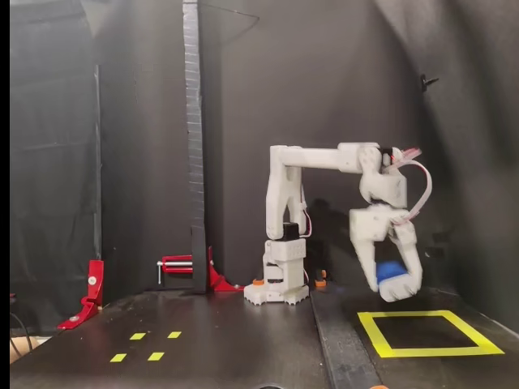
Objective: Grasp the block and place it in the designated area.
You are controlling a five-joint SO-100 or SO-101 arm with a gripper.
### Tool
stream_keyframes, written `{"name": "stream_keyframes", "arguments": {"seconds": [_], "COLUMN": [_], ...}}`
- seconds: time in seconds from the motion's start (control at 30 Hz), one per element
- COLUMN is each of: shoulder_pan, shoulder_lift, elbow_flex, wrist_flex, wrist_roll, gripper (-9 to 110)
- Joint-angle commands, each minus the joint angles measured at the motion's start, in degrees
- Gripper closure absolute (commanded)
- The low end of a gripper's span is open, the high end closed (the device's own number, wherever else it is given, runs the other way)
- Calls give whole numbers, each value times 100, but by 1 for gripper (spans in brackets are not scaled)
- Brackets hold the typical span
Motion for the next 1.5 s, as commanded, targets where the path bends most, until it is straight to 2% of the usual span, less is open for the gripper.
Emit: {"name": "stream_keyframes", "arguments": {"seconds": [0.0,0.53,1.03,1.2,1.33,1.47], "shoulder_pan": [-62,-193,-211,-211,-211,-211], "shoulder_lift": [-158,-1731,-1863,-1837,-1819,-1784], "elbow_flex": [-334,-879,-879,-879,-879,-879], "wrist_flex": [-105,-360,-308,-255,-220,-193], "wrist_roll": [114,343,343,334,308,255], "gripper": [81,81,81,73,58,55]}}
